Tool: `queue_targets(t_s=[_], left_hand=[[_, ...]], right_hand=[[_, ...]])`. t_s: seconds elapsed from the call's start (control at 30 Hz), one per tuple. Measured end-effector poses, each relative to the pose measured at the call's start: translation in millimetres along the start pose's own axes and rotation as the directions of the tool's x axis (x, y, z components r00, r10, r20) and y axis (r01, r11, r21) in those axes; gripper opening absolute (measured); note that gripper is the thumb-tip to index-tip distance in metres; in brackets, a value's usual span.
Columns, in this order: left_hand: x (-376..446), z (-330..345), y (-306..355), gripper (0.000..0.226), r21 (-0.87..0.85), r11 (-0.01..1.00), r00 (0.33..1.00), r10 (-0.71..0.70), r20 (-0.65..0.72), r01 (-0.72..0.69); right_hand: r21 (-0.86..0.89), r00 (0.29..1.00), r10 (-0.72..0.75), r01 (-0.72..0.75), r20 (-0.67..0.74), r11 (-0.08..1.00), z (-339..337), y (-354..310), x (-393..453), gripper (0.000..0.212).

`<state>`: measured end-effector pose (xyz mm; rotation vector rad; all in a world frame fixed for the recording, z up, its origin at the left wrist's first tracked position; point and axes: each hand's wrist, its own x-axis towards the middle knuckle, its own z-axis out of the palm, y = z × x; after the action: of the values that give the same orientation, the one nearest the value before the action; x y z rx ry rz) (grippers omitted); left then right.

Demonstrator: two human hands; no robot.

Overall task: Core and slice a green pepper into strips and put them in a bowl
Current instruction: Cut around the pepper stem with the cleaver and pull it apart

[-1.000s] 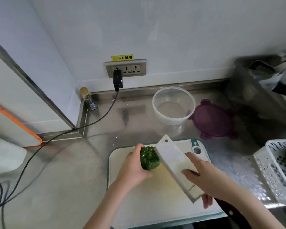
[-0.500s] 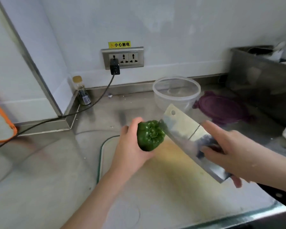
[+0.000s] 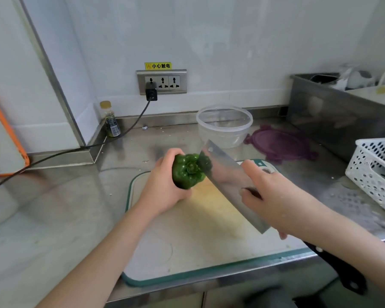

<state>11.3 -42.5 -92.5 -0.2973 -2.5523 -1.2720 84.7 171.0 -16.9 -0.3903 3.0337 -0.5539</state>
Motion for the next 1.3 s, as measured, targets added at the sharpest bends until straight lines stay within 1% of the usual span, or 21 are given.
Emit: queue_targets(t_s=[0.13, 0.23, 0.5, 0.63, 0.73, 0.87, 1.07, 1.2, 1.3], left_hand=[[-1, 1, 2, 0.066, -0.002, 1.000, 1.000, 0.012, -0.010, -0.012], [0, 1, 1, 0.069, -0.008, 1.000, 1.000, -0.001, -0.004, 0.001], [-1, 5, 8, 0.069, 0.055, 0.998, 0.999, -0.033, -0.008, 0.034], [-2, 3, 11, 0.070, 0.058, 0.997, 0.999, -0.049, -0.007, 0.049], [-2, 4, 10, 0.071, 0.054, 0.998, 0.999, -0.035, 0.006, 0.034], [-1, 2, 10, 0.070, 0.037, 0.999, 0.999, -0.037, 0.010, 0.037], [0, 3, 8, 0.066, -0.018, 0.999, 0.999, -0.038, -0.001, 0.038], [1, 4, 3, 0.068, -0.068, 0.996, 0.998, -0.061, -0.022, 0.060], [3, 1, 2, 0.069, -0.100, 0.992, 0.997, -0.080, -0.009, 0.079]], right_hand=[[-0.034, 1.000, 0.009, -0.010, -0.013, 0.999, -1, -4, -1, 0.015], [-0.081, 1.000, 0.015, -0.017, -0.021, 0.997, 2, -5, 3, 0.023], [-0.166, 1.000, -0.007, 0.006, -0.003, 0.986, 3, -7, 5, 0.025], [-0.105, 1.000, -0.018, 0.020, 0.018, 0.994, 3, -11, 7, 0.029], [-0.072, 0.999, 0.003, 0.000, 0.036, 0.997, -1, -14, 8, 0.035], [-0.088, 0.999, 0.005, -0.002, 0.038, 0.996, -1, -15, 14, 0.034], [-0.058, 0.996, 0.019, -0.015, 0.082, 0.998, -6, -13, 19, 0.031], [-0.056, 0.998, -0.007, 0.010, 0.058, 0.998, -6, -9, 18, 0.031], [-0.058, 0.999, -0.015, 0.017, 0.041, 0.998, 1, -15, 21, 0.030]])
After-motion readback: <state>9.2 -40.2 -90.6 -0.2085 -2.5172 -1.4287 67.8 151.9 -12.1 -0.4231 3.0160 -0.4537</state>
